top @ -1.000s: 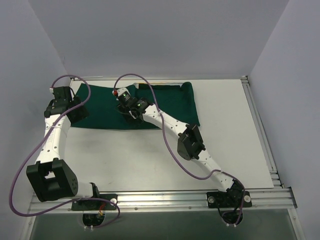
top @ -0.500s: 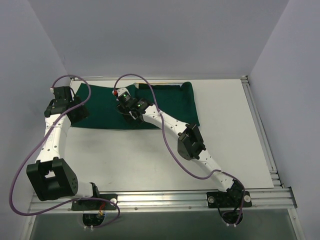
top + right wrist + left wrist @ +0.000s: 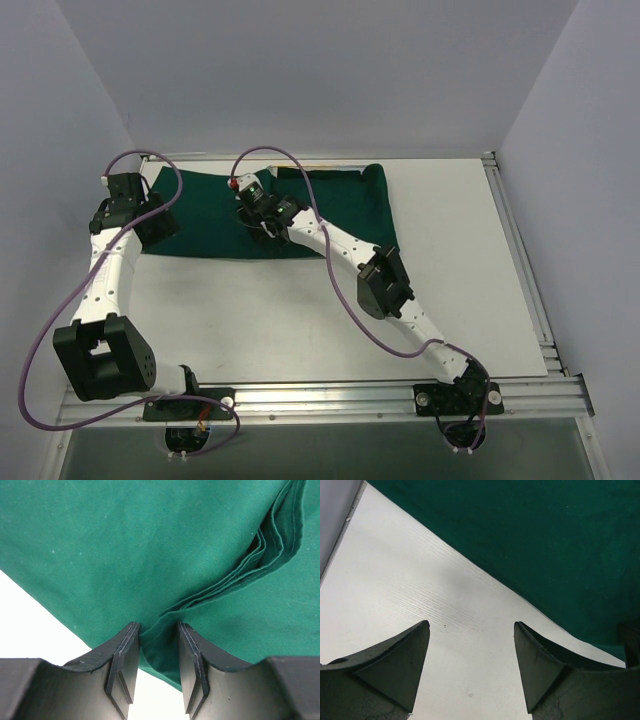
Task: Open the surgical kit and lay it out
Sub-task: Open the surgical kit at the center of the board.
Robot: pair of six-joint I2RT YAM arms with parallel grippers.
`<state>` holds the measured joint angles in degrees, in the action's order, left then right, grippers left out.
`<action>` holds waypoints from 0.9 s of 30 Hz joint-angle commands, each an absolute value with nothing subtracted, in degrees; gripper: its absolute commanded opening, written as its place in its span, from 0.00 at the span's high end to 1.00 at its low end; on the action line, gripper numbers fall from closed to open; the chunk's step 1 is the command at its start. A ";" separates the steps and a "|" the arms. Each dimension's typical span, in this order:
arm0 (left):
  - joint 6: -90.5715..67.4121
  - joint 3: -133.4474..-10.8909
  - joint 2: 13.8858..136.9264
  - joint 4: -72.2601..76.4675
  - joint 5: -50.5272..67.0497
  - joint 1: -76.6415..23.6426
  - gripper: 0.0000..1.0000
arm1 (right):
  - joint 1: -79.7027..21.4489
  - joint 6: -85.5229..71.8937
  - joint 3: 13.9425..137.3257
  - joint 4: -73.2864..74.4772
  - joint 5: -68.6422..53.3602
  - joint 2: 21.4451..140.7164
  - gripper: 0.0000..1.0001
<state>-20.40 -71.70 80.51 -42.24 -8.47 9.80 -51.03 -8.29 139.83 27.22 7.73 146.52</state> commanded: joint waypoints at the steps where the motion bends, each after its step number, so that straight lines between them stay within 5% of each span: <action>1: -21.00 -72.60 80.95 -39.64 -7.47 9.67 0.23 | -50.63 -8.88 138.17 25.93 7.47 141.15 0.66; 9: -21.18 -72.86 81.39 -39.46 -7.03 9.67 0.23 | -49.48 -9.32 138.34 25.58 5.28 140.45 0.68; 14: -21.18 -72.95 81.74 -39.46 -7.21 9.67 0.23 | -48.43 -10.19 138.60 25.75 4.48 140.54 0.96; 16: -21.36 -72.86 81.91 -39.38 -7.12 9.67 0.23 | -47.90 -10.20 138.87 26.01 5.79 140.27 1.00; 27: -22.33 -70.84 83.32 -37.18 -4.48 9.67 0.28 | -37.36 -15.72 134.65 22.77 1.16 132.54 0.93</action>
